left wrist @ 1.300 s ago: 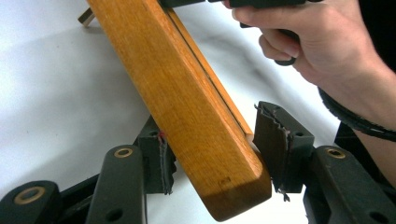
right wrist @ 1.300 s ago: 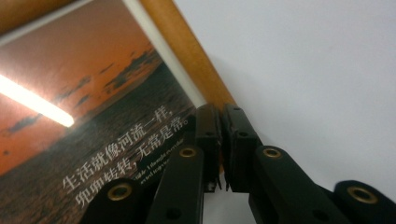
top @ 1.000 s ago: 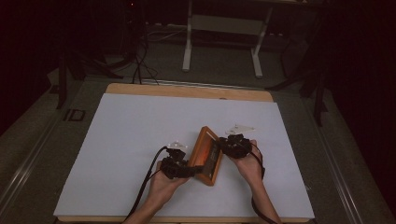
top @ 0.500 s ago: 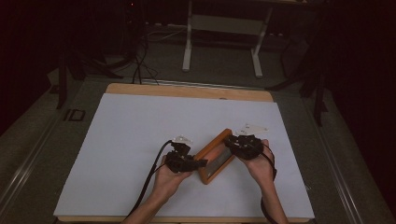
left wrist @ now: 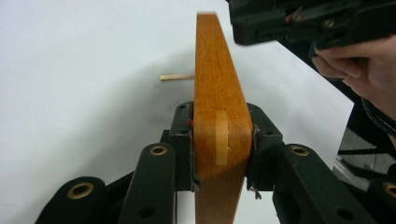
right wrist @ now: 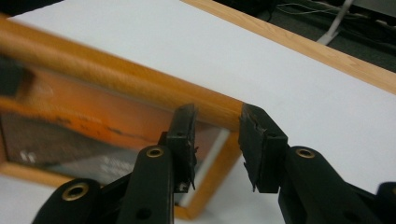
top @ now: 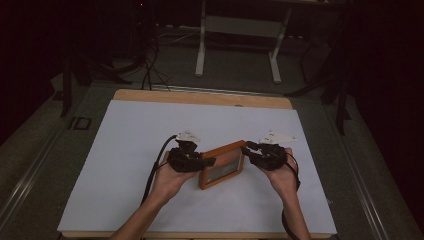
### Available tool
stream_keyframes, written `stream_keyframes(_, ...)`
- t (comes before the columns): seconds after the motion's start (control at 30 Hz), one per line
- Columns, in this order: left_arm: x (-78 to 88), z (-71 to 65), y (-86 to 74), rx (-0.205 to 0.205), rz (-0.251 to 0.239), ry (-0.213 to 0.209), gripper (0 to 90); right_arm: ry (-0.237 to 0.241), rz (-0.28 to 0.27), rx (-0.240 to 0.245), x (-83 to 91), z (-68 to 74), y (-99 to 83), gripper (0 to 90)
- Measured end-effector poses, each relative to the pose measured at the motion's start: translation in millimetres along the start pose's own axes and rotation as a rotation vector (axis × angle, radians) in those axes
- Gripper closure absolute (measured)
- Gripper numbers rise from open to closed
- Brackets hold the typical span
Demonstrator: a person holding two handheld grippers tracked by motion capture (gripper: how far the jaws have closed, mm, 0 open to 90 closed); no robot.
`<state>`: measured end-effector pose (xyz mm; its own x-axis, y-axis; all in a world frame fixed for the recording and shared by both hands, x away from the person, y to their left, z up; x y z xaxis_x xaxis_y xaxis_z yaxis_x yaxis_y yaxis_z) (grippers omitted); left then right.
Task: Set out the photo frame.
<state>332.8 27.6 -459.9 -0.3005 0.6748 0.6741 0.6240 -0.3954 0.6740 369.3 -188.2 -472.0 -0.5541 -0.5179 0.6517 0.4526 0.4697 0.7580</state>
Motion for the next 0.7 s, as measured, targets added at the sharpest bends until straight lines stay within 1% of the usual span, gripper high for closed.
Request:
stream_keyframes(0.13, 14.1, 3.2, 8.9, -0.062, 0.037, 0.014, 69.2, 0.019, -0.004, 0.010, -0.8, 2.7, 1.2, 63.7)
stream_keyframes(0.2, 19.4, 4.6, 12.2, -0.084, 0.051, 0.016, 69.1, 0.031, -0.004, 0.019, -1.0, 5.2, 2.3, 62.2)
stream_keyframes(0.27, 21.9, 8.2, 13.5, -0.088, 0.056, 0.004, 69.1, 0.029, 0.003, 0.035, -1.9, 7.4, 3.3, 60.9)
stream_keyframes(0.37, 22.0, 15.1, 11.6, -0.068, 0.039, -0.021, 69.1, 0.028, 0.006, 0.051, -3.2, 10.6, 4.5, 58.5)
stream_keyframes(0.47, 22.3, 16.8, 9.4, -0.084, 0.031, -0.029, 69.0, 0.039, 0.000, 0.064, -3.2, 12.8, 5.6, 54.6)
stream_keyframes(0.5, 22.4, 16.9, 9.3, -0.094, 0.031, -0.029, 69.0, 0.044, -0.003, 0.067, -3.0, 13.7, 6.2, 53.1)
stream_keyframes(0.63, 21.6, 18.0, 11.8, -0.114, 0.029, -0.038, 68.9, 0.093, -0.011, 0.110, -2.7, 20.0, 8.6, 46.9)
stream_keyframes(0.7, 21.2, 17.8, 13.2, -0.136, 0.033, -0.043, 68.9, 0.110, -0.016, 0.132, -2.6, 24.0, 9.9, 45.1)
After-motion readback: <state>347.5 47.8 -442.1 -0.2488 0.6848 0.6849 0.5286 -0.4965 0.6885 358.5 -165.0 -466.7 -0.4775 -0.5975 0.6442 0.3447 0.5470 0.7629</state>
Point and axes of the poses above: each handheld gripper's, and its own axes: x roughly backward along the jaws, y roughly out of its top, z roughly to its left, the point moved 5 cm from there along -x, roughly forward along the jaws, and after that the axes turned 8 degrees about z, right-handed, at the moved point
